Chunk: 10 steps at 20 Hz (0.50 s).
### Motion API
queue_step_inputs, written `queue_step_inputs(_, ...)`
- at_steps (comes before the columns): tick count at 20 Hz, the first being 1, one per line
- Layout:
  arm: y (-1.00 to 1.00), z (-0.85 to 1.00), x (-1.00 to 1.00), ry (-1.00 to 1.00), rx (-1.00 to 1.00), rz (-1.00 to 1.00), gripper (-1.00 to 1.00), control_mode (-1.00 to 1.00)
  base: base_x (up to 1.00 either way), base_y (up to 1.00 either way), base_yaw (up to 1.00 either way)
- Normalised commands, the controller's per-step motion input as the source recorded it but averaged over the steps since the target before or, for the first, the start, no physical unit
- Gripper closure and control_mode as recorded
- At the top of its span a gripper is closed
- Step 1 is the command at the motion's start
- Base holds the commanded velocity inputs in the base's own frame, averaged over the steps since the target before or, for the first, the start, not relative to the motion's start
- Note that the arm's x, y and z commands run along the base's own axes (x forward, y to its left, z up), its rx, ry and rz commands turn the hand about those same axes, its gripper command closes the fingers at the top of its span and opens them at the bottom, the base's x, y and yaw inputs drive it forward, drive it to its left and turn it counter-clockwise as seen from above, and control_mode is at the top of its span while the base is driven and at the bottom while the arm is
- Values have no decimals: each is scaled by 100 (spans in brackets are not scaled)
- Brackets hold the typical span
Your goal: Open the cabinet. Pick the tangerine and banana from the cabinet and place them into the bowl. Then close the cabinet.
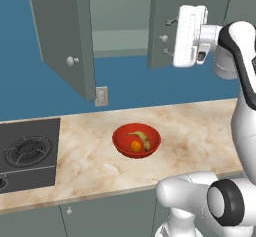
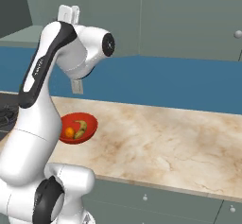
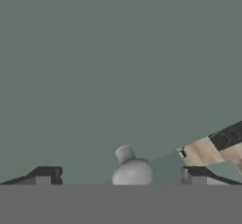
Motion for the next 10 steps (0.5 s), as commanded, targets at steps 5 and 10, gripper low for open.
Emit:
queue_step_inputs(5,0,-29,100,23,8,0,-100,-100,0,0,0)
queue_step_inputs(10,0,-47,67,6,5,-7,-100,-100,0,0,0)
